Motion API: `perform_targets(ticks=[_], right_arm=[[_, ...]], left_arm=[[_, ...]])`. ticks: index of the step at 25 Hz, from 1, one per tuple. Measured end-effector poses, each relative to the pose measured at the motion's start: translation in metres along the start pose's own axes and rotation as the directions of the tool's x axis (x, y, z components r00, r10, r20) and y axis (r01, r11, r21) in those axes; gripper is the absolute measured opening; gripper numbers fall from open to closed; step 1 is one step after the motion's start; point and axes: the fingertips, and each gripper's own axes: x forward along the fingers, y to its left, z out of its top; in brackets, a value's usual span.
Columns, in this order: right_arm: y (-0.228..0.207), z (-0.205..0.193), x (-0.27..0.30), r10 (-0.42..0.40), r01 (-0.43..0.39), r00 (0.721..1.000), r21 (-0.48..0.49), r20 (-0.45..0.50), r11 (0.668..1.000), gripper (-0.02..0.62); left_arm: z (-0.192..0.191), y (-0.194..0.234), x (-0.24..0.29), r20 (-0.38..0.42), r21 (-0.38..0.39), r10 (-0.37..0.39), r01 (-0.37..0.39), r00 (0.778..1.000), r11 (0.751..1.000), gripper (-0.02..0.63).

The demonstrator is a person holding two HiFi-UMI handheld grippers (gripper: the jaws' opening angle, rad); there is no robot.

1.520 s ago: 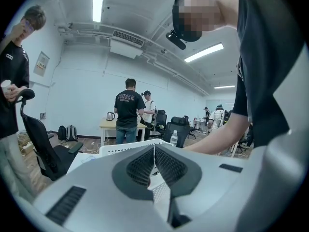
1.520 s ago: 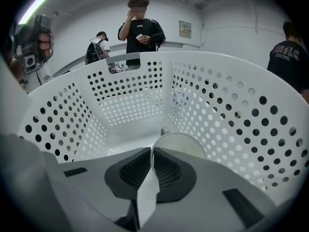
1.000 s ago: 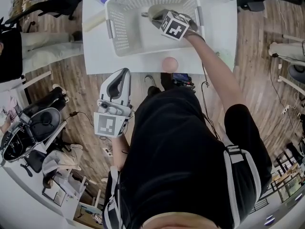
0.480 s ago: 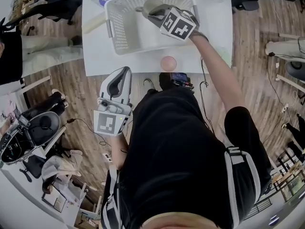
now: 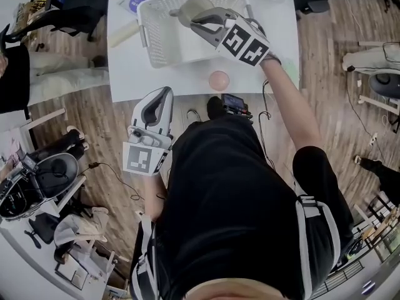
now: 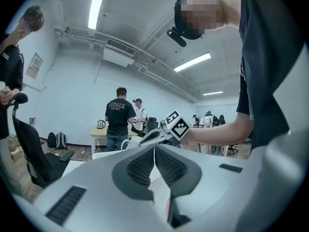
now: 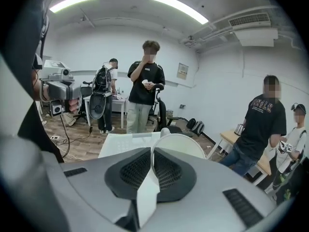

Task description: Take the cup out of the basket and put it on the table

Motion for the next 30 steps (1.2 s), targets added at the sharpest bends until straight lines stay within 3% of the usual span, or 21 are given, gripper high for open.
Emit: perform_targets(ticks=[13, 30], right_arm=[[0.082, 0.048, -0.069, -0.066, 0.067, 0.994, -0.008, 0.083, 0.998, 0.037], [0.187, 0.052, -0.129, -0.167, 0.150, 0.976, 0.124, 0.140, 0.981, 0.037]], left_arm=[[-0.003, -0.020, -0.037, 0.028, 0.019, -0.076, 0.075, 0.997, 0.997, 0.021], [-0.007, -0.061, -0.083, 0.052, 0.031, -0.180, 0.178, 0.982, 0.983, 0.021]])
